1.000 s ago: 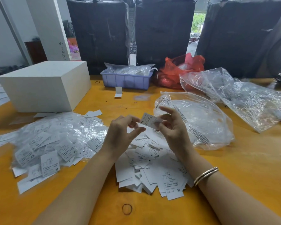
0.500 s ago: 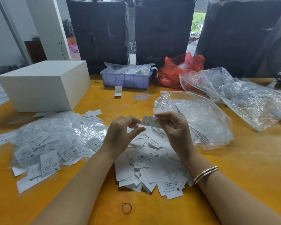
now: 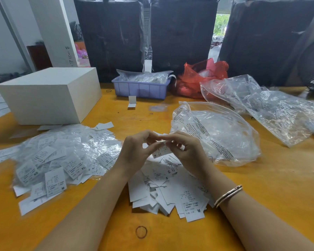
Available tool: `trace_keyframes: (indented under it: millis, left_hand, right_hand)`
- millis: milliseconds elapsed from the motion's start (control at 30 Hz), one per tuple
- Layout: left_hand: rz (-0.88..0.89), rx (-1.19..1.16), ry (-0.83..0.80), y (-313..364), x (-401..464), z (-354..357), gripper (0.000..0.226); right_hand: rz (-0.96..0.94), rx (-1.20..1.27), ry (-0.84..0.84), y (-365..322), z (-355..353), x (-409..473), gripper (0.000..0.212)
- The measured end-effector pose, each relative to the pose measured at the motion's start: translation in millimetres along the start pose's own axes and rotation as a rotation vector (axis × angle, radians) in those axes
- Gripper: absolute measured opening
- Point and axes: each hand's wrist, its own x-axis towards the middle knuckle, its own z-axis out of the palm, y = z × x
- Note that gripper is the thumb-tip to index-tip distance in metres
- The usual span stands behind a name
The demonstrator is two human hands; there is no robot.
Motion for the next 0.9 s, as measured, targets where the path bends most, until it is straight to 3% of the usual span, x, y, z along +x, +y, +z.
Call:
trace_keyframes:
  millis: [133, 233, 300, 467, 667, 900]
  left_hand:
    - [-0.215, -0.067, -0.213, -7.3, 2.4, -11.4, 0.034]
    - [-0.248, 0.043, -0.393, -19.6, 1.8, -22.4, 0.048]
    - [-0.239, 0.119, -0.471, -25.2, 1.0, -21.1, 0.044]
    - [-0.247, 0.088, -0.358, -30.3, -0.4, -18.6, 0.008]
    - [-0.231, 0.042, -0.214, -20.3, 0.8, -15.8, 0.01]
    - [-0.235, -0.214, -0.117, -5.4, 1.9, -10.8, 0.01]
  right_hand:
    - [0.062, -0.02, 0.055, 3.6, -2.6, -0.6, 0.026]
    - [0.193, 0.086, 0.146, 6.9, -6.2, 0.1, 0.026]
    - [0.246, 0.133, 0.184, 8.8, -8.9, 0.3, 0.023]
    - [0.265, 0.126, 0.195, 6.5, -10.4, 0.3, 0.021]
    - [0.282, 0.179, 0.229, 6.8, -10.0, 0.4, 0.022]
    - [0.191, 0.194, 0.316, 4.3, -7.6, 2.9, 0.034]
